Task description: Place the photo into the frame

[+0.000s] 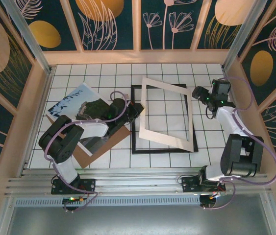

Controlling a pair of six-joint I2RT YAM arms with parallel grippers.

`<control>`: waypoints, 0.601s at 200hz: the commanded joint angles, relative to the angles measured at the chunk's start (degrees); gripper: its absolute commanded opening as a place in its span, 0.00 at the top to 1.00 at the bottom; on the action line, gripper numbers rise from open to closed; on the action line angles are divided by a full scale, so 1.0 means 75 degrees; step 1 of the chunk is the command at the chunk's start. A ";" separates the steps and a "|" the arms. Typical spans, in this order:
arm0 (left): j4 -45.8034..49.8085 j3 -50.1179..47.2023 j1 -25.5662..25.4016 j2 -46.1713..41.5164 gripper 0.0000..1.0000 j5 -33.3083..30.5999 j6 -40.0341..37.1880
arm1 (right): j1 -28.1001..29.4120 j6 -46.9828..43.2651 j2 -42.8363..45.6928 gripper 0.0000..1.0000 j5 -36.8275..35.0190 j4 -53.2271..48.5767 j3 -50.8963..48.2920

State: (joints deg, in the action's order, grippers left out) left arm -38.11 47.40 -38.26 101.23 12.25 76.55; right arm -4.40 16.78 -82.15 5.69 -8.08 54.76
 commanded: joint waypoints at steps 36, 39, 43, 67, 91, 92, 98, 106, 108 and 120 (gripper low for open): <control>-0.0515 -0.0349 0.0006 -0.0193 1.00 -0.0588 0.0085 | 0.0216 -0.0171 -0.0235 0.13 -0.0244 -0.0056 0.0104; -0.0539 -0.0329 0.0004 -0.0183 1.00 -0.0605 0.0107 | 0.0223 -0.0180 -0.0244 0.13 -0.0235 -0.0052 0.0105; -0.0561 -0.0322 0.0013 -0.0174 1.00 -0.0628 0.0144 | 0.0234 -0.0186 -0.0257 0.13 -0.0221 -0.0048 0.0110; -0.0772 -0.0468 0.0015 -0.0236 1.00 -0.0984 0.0421 | 0.0384 -0.0195 -0.0250 0.13 -0.0184 -0.0064 0.0169; -0.0762 -0.0647 0.0009 -0.0361 1.00 -0.1456 0.0435 | 0.0498 -0.0207 -0.0140 0.13 -0.0165 -0.0040 0.0100; -0.0753 -0.0642 0.0006 -0.0361 1.00 -0.1469 0.0422 | 0.0502 -0.0208 -0.0136 0.13 -0.0163 -0.0026 0.0090; -0.0652 -0.0620 0.0009 -0.0528 1.00 -0.1509 0.0357 | 0.0505 -0.0207 -0.0120 0.13 -0.0134 0.0008 0.0062; -0.0546 -0.0633 0.0013 -0.0556 1.00 -0.1521 0.0317 | 0.0523 -0.0209 -0.0119 0.13 -0.0104 0.0050 0.0032; -0.0544 -0.0635 0.0015 -0.0553 1.00 -0.1526 0.0316 | 0.0527 -0.0215 -0.0115 0.13 -0.0094 0.0055 0.0034; -0.0543 -0.0697 0.0012 -0.0457 1.00 -0.1461 0.0365 | 0.0535 -0.0237 -0.0166 0.13 -0.0080 0.0050 0.0023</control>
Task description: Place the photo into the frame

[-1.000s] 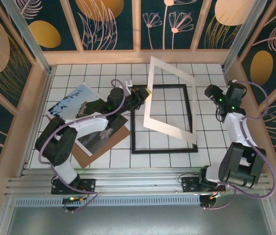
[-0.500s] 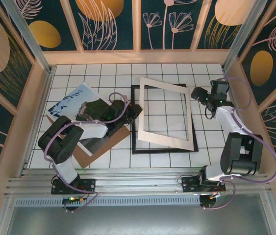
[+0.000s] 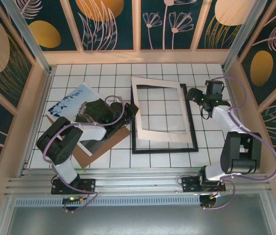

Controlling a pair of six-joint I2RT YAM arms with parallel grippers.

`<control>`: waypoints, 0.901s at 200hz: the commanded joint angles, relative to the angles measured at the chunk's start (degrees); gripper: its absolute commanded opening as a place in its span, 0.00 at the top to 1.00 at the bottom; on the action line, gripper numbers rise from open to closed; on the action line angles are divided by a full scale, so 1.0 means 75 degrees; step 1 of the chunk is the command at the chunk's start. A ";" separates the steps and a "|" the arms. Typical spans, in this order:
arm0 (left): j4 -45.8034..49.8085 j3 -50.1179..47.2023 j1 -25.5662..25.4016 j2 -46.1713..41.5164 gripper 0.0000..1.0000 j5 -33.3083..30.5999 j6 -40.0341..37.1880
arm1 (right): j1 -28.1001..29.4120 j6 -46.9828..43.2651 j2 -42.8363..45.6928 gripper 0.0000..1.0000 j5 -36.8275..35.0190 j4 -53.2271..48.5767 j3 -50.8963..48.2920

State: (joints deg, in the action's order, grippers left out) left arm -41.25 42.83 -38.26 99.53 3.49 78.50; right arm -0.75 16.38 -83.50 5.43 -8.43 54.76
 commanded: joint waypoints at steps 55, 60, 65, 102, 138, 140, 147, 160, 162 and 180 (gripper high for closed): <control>0.0237 0.0181 -0.0081 0.0190 1.00 0.0512 -0.0145 | 0.0137 -0.0197 -0.0212 0.13 -0.0044 0.0139 0.0028; 0.0278 0.0207 -0.0087 0.0186 1.00 0.0630 -0.0165 | 0.0148 -0.0214 -0.0232 0.13 -0.0045 0.0136 0.0027; 0.0305 0.0218 -0.0084 0.0193 1.00 0.0726 -0.0166 | 0.0163 -0.0215 -0.0247 0.13 -0.0055 0.0129 0.0044; 0.0773 0.0324 -0.0088 0.0117 1.00 0.0953 -0.0446 | 0.0217 -0.0215 -0.0331 0.13 -0.0068 0.0158 0.0022; 0.0794 0.0263 -0.0083 0.0195 1.00 0.0615 -0.0551 | 0.0281 -0.0227 -0.0414 0.13 -0.0078 0.0161 0.0035; 0.0791 0.0265 -0.0085 0.0209 1.00 0.0602 -0.0552 | 0.0280 -0.0227 -0.0413 0.13 -0.0079 0.0162 0.0040; 0.0778 0.0278 -0.0087 0.0233 1.00 0.0535 -0.0582 | 0.0303 -0.0227 -0.0415 0.13 -0.0080 0.0174 0.0034; 0.0727 0.0284 -0.0084 0.0260 1.00 0.0381 -0.0610 | 0.0313 -0.0227 -0.0448 0.13 -0.0080 0.0174 0.0038; 0.0721 0.0294 -0.0086 0.0255 1.00 0.0350 -0.0617 | 0.0324 -0.0227 -0.0460 0.13 -0.0080 0.0168 0.0038; 0.0693 0.0312 -0.0087 0.0268 1.00 0.0134 -0.0690 | 0.0349 -0.0239 -0.0484 0.13 -0.0091 0.0176 0.0035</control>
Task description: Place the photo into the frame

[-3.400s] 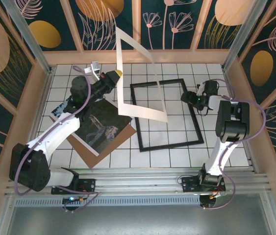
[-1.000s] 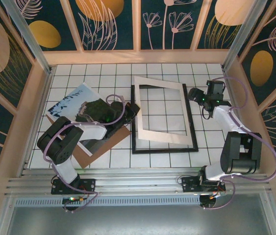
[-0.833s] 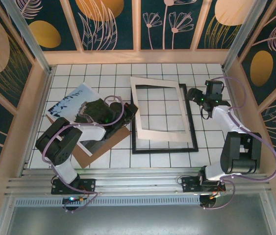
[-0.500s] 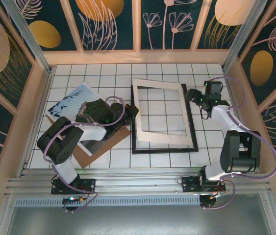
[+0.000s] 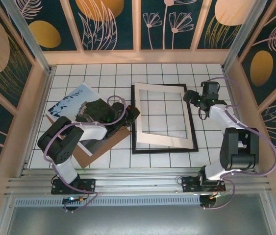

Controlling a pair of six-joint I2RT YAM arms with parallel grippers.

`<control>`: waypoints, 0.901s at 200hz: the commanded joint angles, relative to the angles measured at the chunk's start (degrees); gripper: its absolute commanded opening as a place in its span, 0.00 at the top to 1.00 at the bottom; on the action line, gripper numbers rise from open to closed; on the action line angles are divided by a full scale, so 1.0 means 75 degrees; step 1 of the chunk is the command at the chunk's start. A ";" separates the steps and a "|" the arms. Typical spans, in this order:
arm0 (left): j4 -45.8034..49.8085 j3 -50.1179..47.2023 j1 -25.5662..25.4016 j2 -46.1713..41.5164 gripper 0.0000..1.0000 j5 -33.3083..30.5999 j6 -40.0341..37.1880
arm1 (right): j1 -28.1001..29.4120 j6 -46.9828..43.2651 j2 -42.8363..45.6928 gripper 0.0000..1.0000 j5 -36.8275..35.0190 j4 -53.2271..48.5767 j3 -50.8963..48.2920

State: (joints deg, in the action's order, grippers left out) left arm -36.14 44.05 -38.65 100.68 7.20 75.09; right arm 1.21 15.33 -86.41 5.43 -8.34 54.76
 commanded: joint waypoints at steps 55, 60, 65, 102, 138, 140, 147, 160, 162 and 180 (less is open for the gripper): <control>-0.0021 0.0185 -0.0030 0.0373 1.00 -0.0457 -0.0366 | 0.0111 -0.0134 -0.0205 0.13 -0.0084 0.0174 0.0066; -0.0021 0.0196 -0.0035 0.0412 1.00 -0.0444 -0.0369 | 0.0113 -0.0134 -0.0212 0.13 -0.0080 0.0179 0.0070; -0.0027 0.0197 -0.0035 0.0449 1.00 -0.0428 -0.0371 | 0.0111 -0.0134 -0.0215 0.13 -0.0080 0.0183 0.0069; -0.0185 0.0238 -0.0080 0.0692 0.95 -0.0385 -0.0363 | 0.0135 -0.0134 -0.0290 0.12 -0.0068 0.0176 0.0081; -0.0070 0.0349 -0.0120 0.0808 0.85 -0.0385 -0.0474 | 0.0145 -0.0138 -0.0329 0.13 -0.0080 0.0191 0.0100; -0.0060 0.0352 -0.0122 0.0812 0.85 -0.0380 -0.0488 | 0.0146 -0.0135 -0.0333 0.12 -0.0074 0.0190 0.0101; 0.0000 0.0385 -0.0125 0.0812 0.83 -0.0386 -0.0550 | 0.0165 -0.0145 -0.0345 0.12 -0.0068 0.0197 0.0095; 0.0169 0.0429 -0.0128 0.0803 0.76 -0.0407 -0.0682 | 0.0169 -0.0146 -0.0369 0.12 -0.0056 0.0205 0.0114; 0.0199 0.0439 -0.0130 0.0796 0.75 -0.0415 -0.0701 | 0.0182 -0.0146 -0.0381 0.12 -0.0056 0.0208 0.0116; 0.0421 0.0475 -0.0140 0.0755 0.66 -0.0455 -0.0883 | 0.0210 -0.0140 -0.0411 0.12 -0.0034 0.0241 0.0116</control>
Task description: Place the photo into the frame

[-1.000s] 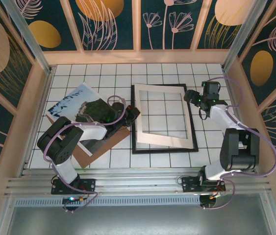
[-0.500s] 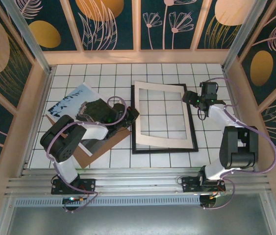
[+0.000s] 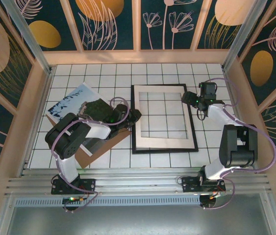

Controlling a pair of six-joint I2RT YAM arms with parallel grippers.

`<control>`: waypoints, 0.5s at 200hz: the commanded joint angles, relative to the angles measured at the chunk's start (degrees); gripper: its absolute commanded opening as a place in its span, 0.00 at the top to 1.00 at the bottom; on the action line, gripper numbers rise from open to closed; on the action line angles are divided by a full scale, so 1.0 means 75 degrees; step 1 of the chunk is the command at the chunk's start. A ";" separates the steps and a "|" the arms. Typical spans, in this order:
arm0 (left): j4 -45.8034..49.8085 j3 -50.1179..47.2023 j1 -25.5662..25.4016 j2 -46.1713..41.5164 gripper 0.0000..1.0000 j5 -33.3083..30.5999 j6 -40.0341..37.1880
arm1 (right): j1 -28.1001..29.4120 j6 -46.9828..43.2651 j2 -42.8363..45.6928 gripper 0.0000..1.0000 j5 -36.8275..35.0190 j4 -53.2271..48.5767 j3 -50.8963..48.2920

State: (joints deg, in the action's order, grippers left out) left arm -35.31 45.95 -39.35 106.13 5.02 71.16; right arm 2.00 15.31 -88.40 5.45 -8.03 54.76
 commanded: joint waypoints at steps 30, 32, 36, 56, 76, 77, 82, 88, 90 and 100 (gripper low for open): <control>0.0813 0.0330 -0.0061 -0.0052 0.55 -0.0163 -0.0804 | 0.0165 -0.0143 -0.0230 0.12 -0.0012 0.0202 0.0172; 0.0849 0.0336 -0.0058 -0.0064 0.54 -0.0156 -0.0827 | 0.0172 -0.0143 -0.0235 0.12 -0.0012 0.0200 0.0180; 0.0927 0.0342 -0.0056 -0.0087 0.53 -0.0157 -0.0898 | 0.0182 -0.0143 -0.0242 0.12 -0.0012 0.0214 0.0193; 0.1394 0.0495 -0.0060 -0.0156 0.47 -0.0233 -0.1324 | 0.0233 -0.0124 -0.0303 0.12 -0.0001 0.0221 0.0224; 0.1754 0.0632 -0.0072 -0.0157 0.44 -0.0207 -0.1624 | 0.0294 -0.0131 -0.0373 0.12 -0.0027 0.0224 0.0282; 0.1766 0.0633 -0.0073 -0.0158 0.44 -0.0198 -0.1636 | 0.0295 -0.0131 -0.0375 0.12 -0.0025 0.0226 0.0281; 0.1825 0.0658 -0.0070 -0.0158 0.43 -0.0182 -0.1684 | 0.0308 -0.0131 -0.0387 0.12 -0.0024 0.0221 0.0295; 0.1900 0.0681 -0.0073 -0.0177 0.42 -0.0172 -0.1742 | 0.0320 -0.0131 -0.0398 0.12 -0.0024 0.0234 0.0303; 0.1914 0.0687 -0.0064 -0.0177 0.42 -0.0175 -0.1765 | 0.0319 -0.0131 -0.0403 0.12 -0.0024 0.0238 0.0295; 0.2001 0.0712 -0.0070 -0.0193 0.41 -0.0186 -0.1847 | 0.0340 -0.0116 -0.0434 0.12 -0.0036 0.0242 0.0287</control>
State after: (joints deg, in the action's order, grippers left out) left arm -25.47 50.02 -39.66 106.06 4.05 61.56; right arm 3.84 15.31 -90.65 5.61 -7.60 55.13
